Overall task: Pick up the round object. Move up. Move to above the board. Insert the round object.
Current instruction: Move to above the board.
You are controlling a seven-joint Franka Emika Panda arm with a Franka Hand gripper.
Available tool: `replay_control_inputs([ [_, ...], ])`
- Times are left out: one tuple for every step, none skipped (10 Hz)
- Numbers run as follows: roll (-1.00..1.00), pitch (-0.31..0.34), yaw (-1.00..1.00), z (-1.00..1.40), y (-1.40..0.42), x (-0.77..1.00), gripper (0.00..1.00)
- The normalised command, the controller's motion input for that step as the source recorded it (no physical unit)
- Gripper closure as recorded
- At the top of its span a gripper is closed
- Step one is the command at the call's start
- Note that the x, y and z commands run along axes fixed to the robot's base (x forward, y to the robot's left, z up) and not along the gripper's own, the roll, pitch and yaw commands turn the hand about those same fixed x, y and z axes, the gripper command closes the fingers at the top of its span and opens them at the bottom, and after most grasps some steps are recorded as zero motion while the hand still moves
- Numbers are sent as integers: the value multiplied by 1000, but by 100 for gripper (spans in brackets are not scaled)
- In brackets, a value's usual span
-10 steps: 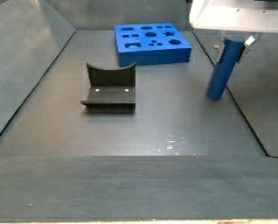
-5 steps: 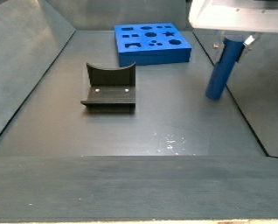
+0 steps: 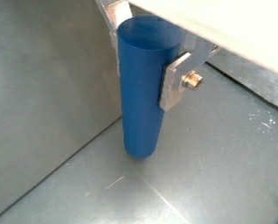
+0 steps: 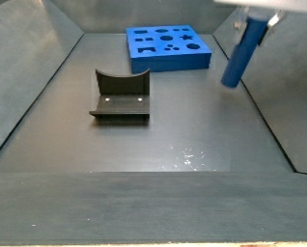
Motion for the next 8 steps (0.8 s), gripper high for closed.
replay_control_inputs([
  [-189,21,-13,1000,-183,-530,100],
  [-163,33,-11,1000,-172,-580,100],
  [-127,48,-6,1000,-155,-675,100],
  [-109,52,-3,1000,-144,-736,100],
  [-82,63,4,890,-109,-804,100],
  [-69,66,10,738,-83,-805,100],
  [-53,68,17,535,-56,-807,100],
  [-41,68,18,384,-41,-809,100],
])
